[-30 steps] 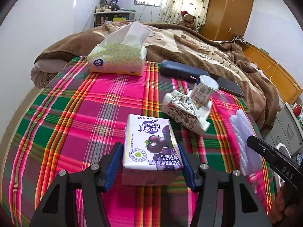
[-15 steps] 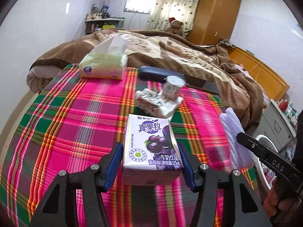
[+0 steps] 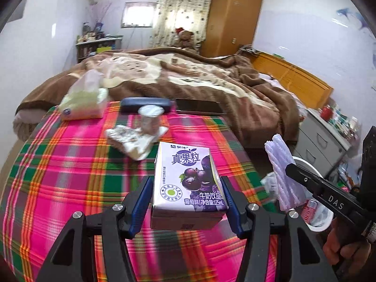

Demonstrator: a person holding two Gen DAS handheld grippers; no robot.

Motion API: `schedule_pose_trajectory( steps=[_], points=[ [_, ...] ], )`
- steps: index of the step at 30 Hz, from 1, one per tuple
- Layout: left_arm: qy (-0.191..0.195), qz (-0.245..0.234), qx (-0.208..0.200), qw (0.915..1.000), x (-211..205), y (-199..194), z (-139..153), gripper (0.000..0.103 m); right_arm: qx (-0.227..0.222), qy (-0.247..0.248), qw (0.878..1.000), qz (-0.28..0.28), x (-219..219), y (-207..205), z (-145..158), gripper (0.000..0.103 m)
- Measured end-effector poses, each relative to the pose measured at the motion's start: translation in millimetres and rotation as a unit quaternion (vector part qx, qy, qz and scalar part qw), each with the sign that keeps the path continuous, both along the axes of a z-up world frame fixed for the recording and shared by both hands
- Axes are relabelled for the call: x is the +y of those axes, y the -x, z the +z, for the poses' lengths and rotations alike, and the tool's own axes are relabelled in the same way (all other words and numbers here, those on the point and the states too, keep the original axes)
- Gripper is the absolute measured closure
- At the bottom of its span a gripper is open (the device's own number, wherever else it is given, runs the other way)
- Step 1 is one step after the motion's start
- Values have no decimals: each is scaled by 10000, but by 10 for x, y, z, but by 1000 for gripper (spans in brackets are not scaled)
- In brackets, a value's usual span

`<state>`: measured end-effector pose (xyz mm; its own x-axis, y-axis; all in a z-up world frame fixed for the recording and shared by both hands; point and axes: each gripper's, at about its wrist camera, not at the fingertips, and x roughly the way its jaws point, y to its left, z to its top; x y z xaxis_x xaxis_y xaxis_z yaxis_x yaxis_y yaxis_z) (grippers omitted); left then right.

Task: Collect trash
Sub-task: 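Close the left tool on the purple juice box while the right tool carries the foam net toward the bin, then open both tools over the white bin to drop the juice box and foam net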

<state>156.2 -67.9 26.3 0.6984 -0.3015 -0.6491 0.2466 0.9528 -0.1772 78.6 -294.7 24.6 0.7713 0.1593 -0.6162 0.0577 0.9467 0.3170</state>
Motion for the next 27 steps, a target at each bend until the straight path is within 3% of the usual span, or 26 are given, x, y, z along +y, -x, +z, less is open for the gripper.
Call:
schedule_pose_trajectory(
  steps=[14, 27],
  points=[
    [-100, -1003, -42, 9949, -1081, 46, 9, 45, 72, 15, 9955, -940, -732, 265, -51, 86],
    [-315, -1717, 115, 9846, -1917, 50, -180, 45, 565, 77, 9864, -1542, -1185, 413, -281, 86]
  ],
)
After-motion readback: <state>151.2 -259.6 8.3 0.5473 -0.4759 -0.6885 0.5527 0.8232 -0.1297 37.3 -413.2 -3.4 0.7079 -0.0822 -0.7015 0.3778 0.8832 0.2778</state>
